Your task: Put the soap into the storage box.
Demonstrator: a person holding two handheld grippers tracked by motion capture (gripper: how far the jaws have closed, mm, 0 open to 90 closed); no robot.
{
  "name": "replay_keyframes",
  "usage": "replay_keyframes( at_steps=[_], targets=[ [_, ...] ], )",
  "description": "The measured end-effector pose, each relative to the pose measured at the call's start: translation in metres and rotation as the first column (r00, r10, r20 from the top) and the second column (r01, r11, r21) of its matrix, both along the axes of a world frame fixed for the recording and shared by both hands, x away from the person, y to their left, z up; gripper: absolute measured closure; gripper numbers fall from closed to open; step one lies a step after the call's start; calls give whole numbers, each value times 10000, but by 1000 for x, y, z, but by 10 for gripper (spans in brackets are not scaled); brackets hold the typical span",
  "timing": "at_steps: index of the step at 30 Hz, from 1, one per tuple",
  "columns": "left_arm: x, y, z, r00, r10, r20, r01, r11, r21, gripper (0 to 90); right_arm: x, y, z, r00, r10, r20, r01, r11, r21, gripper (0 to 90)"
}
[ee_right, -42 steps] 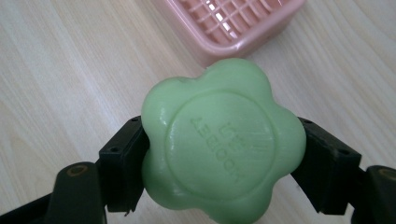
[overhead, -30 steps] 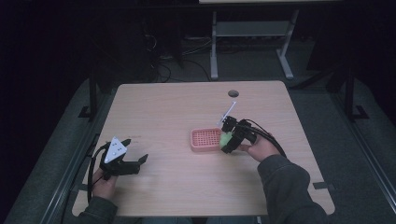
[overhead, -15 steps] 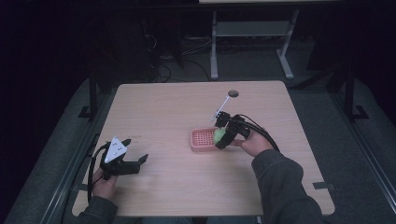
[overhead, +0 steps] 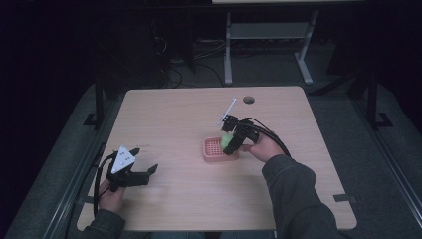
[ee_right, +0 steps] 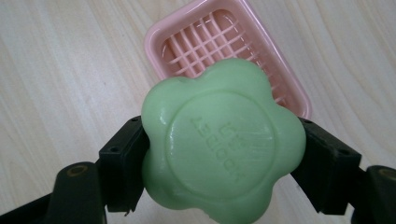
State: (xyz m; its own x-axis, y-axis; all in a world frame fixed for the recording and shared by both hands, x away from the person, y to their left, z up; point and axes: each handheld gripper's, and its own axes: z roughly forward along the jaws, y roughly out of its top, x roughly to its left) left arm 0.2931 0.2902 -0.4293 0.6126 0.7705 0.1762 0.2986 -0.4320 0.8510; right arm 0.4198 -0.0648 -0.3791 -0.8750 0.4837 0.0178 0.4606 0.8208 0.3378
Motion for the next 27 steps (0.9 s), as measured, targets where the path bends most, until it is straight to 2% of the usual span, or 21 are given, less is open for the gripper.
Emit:
replay_keyframes(
  at_steps=[10, 18, 23, 27],
  targets=[
    [0, 0, 0, 10000, -13, 15, 13, 10000, -40, 141, 9, 10, -2, 10000, 12, -34, -12, 10000, -64, 261],
    [0, 0, 0, 10000, -9, 27, 9, 10000, -76, 141, 15, 14, -3, 10000, -36, 24, 36, 9999, 116, 260],
    [0, 0, 0, 10000, -31, 5, 31, 10000, -21, 141, 19, 19, -11, 9999, -20, -101, 19, 9999, -111, 260],
    [1, 1, 1, 10000, -74, 66, 74, 10000, 28, 141, 21, 22, -14, 9999, -62, -146, 61, 9999, -116, 260]
  ],
)
